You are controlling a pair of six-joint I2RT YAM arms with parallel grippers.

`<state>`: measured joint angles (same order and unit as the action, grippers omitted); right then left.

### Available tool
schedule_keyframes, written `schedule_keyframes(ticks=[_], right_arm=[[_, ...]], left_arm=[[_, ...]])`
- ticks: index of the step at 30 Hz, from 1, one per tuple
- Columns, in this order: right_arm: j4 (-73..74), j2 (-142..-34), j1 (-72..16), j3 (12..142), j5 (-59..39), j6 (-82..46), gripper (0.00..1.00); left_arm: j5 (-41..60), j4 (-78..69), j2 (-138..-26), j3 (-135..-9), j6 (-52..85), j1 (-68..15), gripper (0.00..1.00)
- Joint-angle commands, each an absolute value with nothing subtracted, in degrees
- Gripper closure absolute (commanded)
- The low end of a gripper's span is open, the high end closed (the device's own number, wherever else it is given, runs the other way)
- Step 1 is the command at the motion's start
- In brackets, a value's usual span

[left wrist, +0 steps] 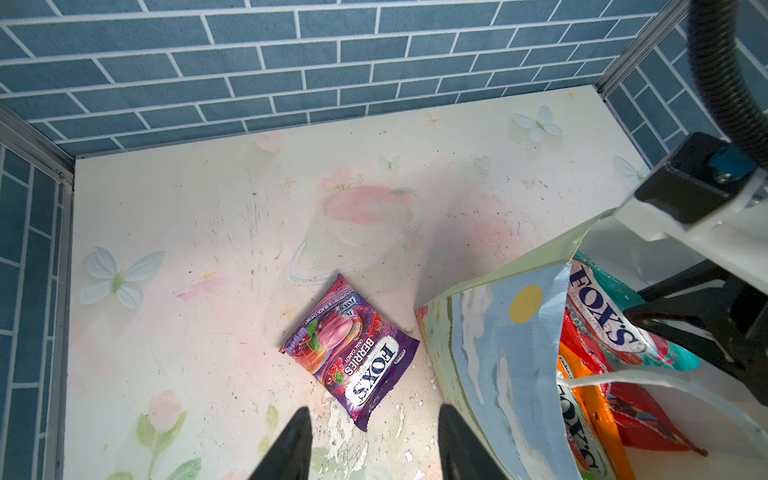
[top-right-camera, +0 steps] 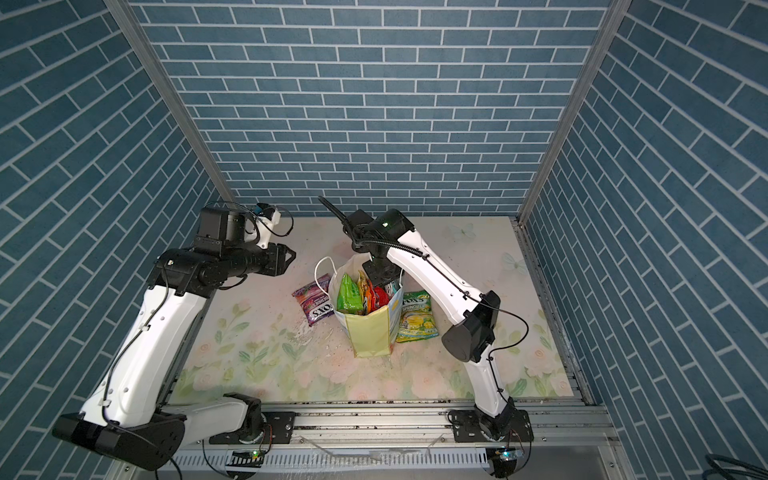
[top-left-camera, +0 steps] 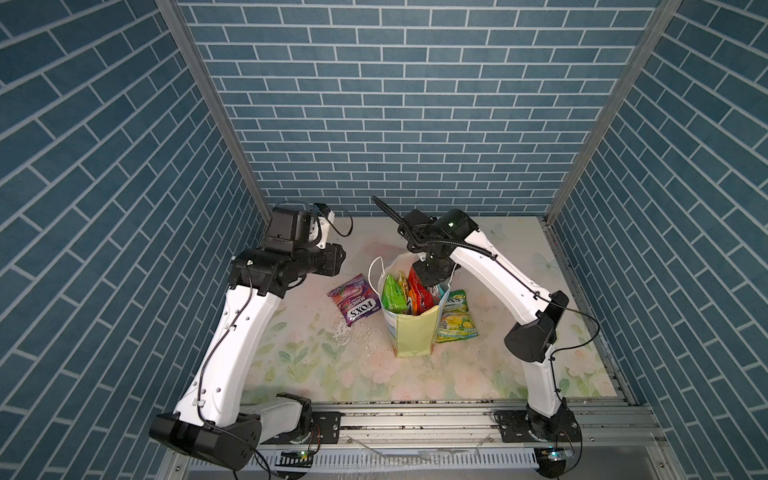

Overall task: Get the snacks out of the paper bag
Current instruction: 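Lower the right gripper into the bag onto the teal Fox's Mint Blossom pack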

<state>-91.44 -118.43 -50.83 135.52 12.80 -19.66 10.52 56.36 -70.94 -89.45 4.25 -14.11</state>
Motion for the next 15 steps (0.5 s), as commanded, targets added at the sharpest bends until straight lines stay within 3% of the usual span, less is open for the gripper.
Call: schedule_keyframes(ticks=[1, 15], right_arm=[[-92.12, -119.47, -50.5, 134.69, 12.65, -20.14, 0.78], [-89.59, -118.61, -49.98, 133.67, 12.31, -20.21, 0.92]], left_arm=[[10.54, 57.4, -70.68, -90.18, 3.95, -13.8, 0.49], [10.52, 57.48, -70.68, -90.22, 3.94, -13.8, 0.49]])
